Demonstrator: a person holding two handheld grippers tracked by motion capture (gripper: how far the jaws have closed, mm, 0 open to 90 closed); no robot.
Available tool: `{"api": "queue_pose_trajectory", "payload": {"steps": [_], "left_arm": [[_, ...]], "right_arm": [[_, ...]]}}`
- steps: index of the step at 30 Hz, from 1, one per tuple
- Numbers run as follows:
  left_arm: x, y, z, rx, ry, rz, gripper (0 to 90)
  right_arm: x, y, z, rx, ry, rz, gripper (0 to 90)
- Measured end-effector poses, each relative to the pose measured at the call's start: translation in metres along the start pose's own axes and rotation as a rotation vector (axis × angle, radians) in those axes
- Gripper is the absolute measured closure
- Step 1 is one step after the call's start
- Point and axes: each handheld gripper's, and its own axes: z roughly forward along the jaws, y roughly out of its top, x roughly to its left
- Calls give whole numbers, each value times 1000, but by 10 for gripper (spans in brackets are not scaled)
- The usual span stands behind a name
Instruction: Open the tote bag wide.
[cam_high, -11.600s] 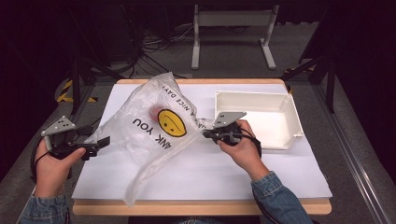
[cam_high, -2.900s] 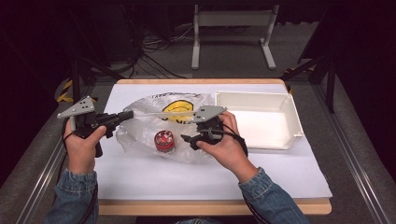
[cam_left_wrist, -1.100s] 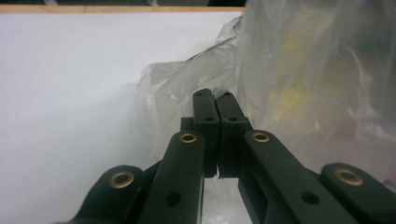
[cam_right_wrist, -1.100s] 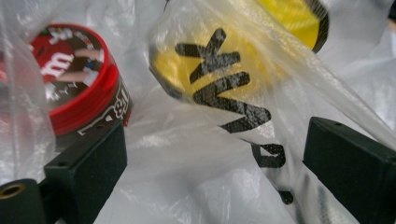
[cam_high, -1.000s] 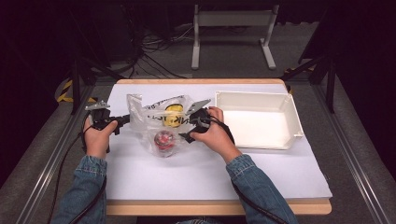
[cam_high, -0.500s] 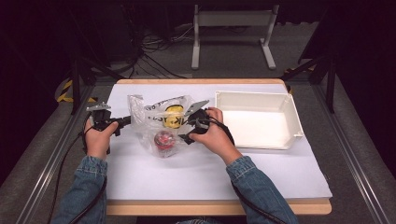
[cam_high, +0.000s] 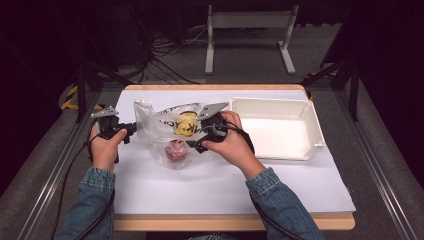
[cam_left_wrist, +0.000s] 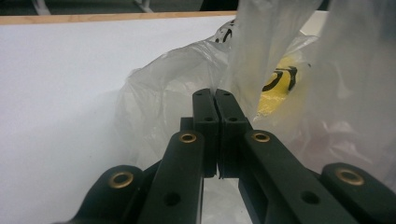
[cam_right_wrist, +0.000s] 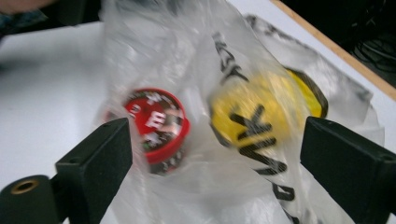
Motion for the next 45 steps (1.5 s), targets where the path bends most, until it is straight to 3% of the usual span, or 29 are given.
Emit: {"api": "queue_pose_trajectory", "payload": {"steps": [5, 10, 14, 19, 20, 23, 24, 30, 33, 41, 45], "left_arm": [[-2, 2, -1, -2, -1, 17, 887], [-5, 2, -1, -5, -5, 22, 887], [-6, 2, 0, -2, -11, 12, 886], [-4, 2, -2, -9, -14, 9, 887], [-4, 2, -2, -8, -13, 7, 887], [-3, 2, -2, -10, -11, 6, 888], [-3, 2, -2, -10, -11, 6, 889], [-6, 3, -1, -13, -13, 11, 893], [-6, 2, 1, -1, -21, 12, 893], [-10, 1, 3, 44, -47, 26, 897], [-15, 3, 2, 79, -80, 47, 900]], "right_arm": [[20, 13, -10, -28, 54, -41, 146], [38, 17, 3, 3, 115, -74, 183], [45, 15, 22, 42, 144, -100, 388], [48, 15, 36, 94, 177, -103, 846], [51, 16, 35, 96, 199, -103, 900], [64, 18, 31, 99, 264, -124, 900], [64, 18, 31, 99, 264, -124, 900], [90, 22, 22, 69, 416, -141, 900], [103, 21, 21, 80, 482, -161, 900], [124, 9, 33, 116, 591, -156, 900], [132, 10, 33, 99, 659, -158, 900]]}}
